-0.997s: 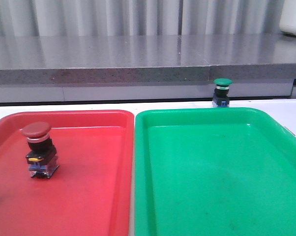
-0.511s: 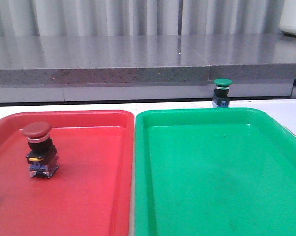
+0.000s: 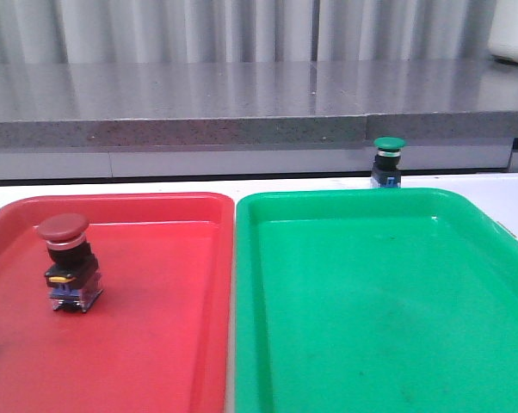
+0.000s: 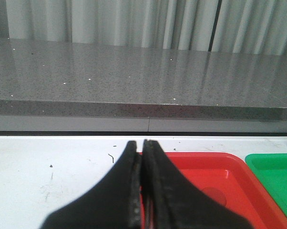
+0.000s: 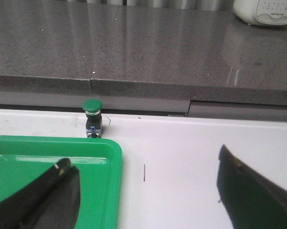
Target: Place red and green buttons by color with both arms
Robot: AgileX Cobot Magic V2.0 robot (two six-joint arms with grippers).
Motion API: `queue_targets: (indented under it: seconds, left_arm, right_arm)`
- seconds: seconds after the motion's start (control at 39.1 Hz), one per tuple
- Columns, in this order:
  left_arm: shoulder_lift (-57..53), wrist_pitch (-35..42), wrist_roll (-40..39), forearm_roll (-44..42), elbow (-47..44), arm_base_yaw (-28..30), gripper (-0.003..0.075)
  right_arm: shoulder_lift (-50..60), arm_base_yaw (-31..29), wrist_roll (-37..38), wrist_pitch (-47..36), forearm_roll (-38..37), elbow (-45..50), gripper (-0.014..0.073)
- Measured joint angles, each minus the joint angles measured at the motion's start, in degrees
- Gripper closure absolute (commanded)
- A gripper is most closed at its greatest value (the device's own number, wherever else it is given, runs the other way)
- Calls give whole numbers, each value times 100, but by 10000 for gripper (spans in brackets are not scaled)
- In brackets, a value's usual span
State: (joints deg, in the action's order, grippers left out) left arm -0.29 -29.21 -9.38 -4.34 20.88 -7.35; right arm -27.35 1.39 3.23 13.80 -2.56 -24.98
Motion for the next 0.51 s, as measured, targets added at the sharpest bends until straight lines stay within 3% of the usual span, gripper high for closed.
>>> queue_targets:
  seconds: [0.26,0.51]
  left_arm:
    - [0,0,0,0,0,0,740]
    - [0,0,0,0,0,0,740]
  right_arm:
    - [-257,0,0,-394,0,0,-11]
    - [-2179,0,0,-1380,0,-501,-11]
